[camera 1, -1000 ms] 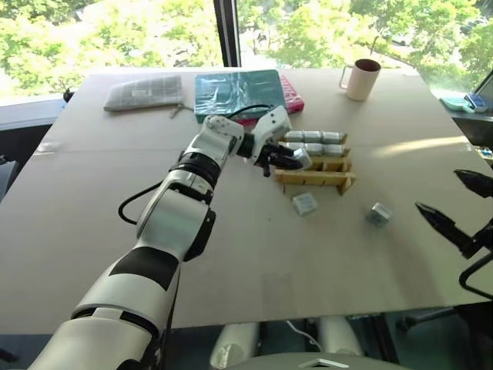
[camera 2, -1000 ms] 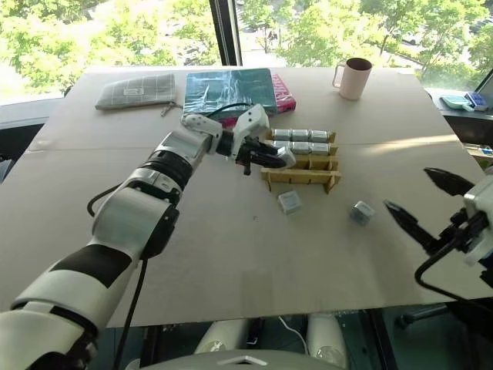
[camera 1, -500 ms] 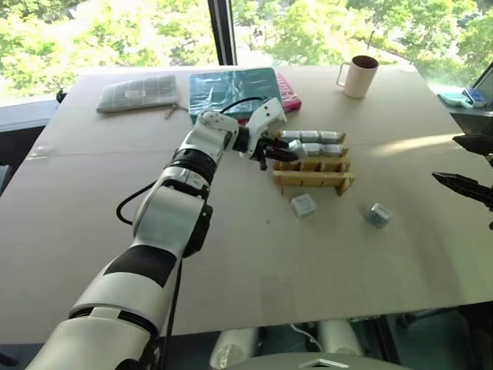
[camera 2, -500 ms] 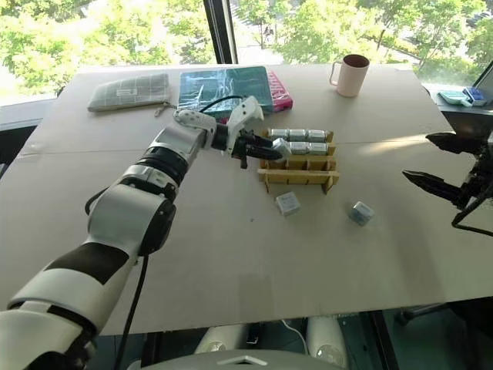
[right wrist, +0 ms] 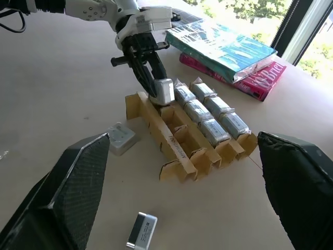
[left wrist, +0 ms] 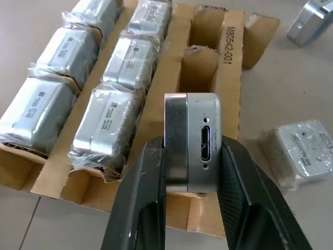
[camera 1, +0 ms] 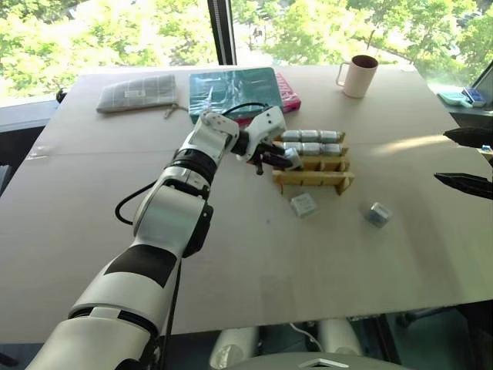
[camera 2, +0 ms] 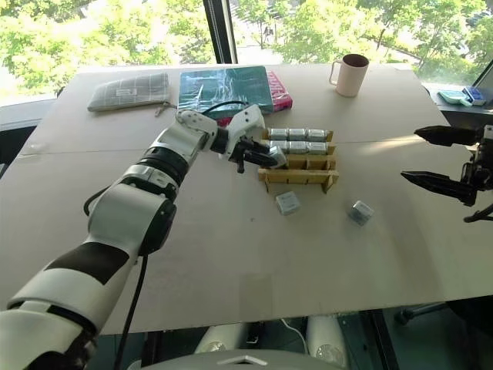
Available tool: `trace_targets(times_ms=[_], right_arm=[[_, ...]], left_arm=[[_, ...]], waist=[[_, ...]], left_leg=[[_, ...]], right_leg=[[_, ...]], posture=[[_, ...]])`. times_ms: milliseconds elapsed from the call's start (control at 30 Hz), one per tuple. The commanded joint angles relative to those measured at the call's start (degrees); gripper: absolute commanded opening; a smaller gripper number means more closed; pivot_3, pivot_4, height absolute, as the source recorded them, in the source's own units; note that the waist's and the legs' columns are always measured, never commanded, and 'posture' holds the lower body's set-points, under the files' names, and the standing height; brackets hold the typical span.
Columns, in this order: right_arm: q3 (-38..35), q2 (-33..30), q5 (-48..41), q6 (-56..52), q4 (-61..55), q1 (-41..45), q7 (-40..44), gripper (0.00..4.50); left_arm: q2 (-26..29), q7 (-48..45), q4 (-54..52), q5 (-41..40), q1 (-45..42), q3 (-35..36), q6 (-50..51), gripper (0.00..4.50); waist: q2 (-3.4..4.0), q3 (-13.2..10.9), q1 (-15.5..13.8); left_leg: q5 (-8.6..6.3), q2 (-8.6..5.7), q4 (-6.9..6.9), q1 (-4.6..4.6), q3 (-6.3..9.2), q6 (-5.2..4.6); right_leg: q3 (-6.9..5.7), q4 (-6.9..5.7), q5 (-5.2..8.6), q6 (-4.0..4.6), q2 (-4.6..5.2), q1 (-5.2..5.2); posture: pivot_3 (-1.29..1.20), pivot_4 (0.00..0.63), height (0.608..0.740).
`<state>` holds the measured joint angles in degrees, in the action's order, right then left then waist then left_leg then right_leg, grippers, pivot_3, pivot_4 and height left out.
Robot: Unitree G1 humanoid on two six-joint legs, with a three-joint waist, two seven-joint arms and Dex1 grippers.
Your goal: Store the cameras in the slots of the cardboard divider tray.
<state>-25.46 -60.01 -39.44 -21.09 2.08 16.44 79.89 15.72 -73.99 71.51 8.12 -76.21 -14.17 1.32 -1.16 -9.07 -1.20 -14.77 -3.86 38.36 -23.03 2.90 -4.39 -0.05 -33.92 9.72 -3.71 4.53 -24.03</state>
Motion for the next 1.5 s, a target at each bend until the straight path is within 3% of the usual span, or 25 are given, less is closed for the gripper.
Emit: trace_targets(times_ms=[33,267,300,500,600,667,833,1000,1200,1500], right_arm=[[-2.48,0.07,-0.63,0.22,-3.1,-1.39,-0.71,4.5],[-4.18,0.11,-1.26,-0.28,-5.7,-4.84,-2.07,4.5],[-4.29,0.11,-1.28,-0.46,-6.08,-5.28,-2.42,4.5],[-5.36,1.75,-0.06,-0.38,-9.81,-7.93,-6.98,4.5],[-4.47,4.08,2.75,-1.39,-13.16,-9.5,-14.51,4.5],[-3.5,5.77,3.36,-3.11,-17.18,-12.12,-17.95,4.5],[2.99,10.19,23.19,4.95,-26.42,-17.23,-34.62,4.5],[8.66,12.45,18.58,-6.62,-30.92,-18.97,-35.65,4.5],[11.77,13.39,16.57,-17.42,-30.65,-20.23,-37.81,4.5],[15.45,14.77,17.6,-20.41,-22.34,-14.97,-38.99,4.5]], left_arm=[[-0.31,1.18,0.2,3.69,-2.18,-2.41,-3.09,0.76],[-1.06,3.31,0.88,7.58,-3.61,-4.51,-5.64,0.76],[-1.24,2.12,0.56,6.96,-3.9,-3.94,-5.99,1.77],[0.05,-3.63,-4.67,-0.22,-5.24,2.63,-2.32,4.1],[2.84,-7.1,-13.92,-6.38,-2.31,7.51,6.18,4.1],[5.0,-6.81,-26.31,-10.92,4.61,10.48,13.36,4.1],[5.83,0.99,-62.62,-23.29,27.97,17.23,29.52,4.1],[4.77,7.63,-82.25,-31.19,42.71,18.7,35.73,4.1],[8.81,6.88,-91.33,-37.47,55.59,19.33,33.8,4.1],[14.72,6.37,-93.76,-41.93,63.26,19.45,31.01,4.1]], waist=[[0.01,0.01,0.0],[0.01,0.01,0.11],[0.01,0.01,0.11],[0.0,0.0,0.14],[0.01,0.01,0.35],[0.16,0.11,0.44],[0.52,0.35,0.5],[0.25,0.33,-0.56],[0.25,0.4,-0.76],[0.22,0.41,-0.84]], left_leg=[[0.0,0.0,0.0,0.0,0.0,0.01],[-0.02,-0.01,0.0,0.01,-0.02,0.0],[-0.04,-0.01,0.0,0.01,-0.02,-0.05],[-0.08,-0.01,0.02,0.01,-0.01,-0.12],[-0.01,0.02,0.02,-0.06,0.02,0.01],[-0.01,0.01,0.01,-0.12,-0.03,0.02],[-0.09,0.02,-0.04,0.11,-0.09,0.15],[-0.1,0.0,0.15,0.13,-0.12,0.29],[-0.32,0.03,0.12,0.71,-0.15,0.29],[-0.15,0.08,0.04,0.91,-0.29,0.25]], right_leg=[[0.01,0.01,0.0,0.0,0.0,0.0],[0.04,-0.03,0.0,-0.01,0.01,0.0],[0.04,-0.04,0.0,-0.01,0.01,0.0],[0.02,-0.08,-0.02,-0.03,0.01,-0.01],[0.01,-0.08,-0.01,-0.02,-0.01,-0.07],[0.08,-0.13,-0.01,-0.02,0.0,-0.19],[0.58,-0.69,0.0,0.0,-0.04,-0.29],[0.64,-0.56,-0.01,0.02,-0.07,-0.25],[0.64,-0.48,0.02,0.06,-0.12,0.27],[0.59,-0.42,0.16,0.28,-0.41,0.32]], posture=[[0.0,0.15,0.74],[0.0,0.15,0.74],[0.0,0.15,0.74],[0.0,0.15,0.74],[0.0,0.15,0.74],[0.0,0.15,0.74],[0.0,0.15,0.74],[0.0,0.15,0.74],[0.0,0.15,0.74],[0.0,0.15,0.74]])
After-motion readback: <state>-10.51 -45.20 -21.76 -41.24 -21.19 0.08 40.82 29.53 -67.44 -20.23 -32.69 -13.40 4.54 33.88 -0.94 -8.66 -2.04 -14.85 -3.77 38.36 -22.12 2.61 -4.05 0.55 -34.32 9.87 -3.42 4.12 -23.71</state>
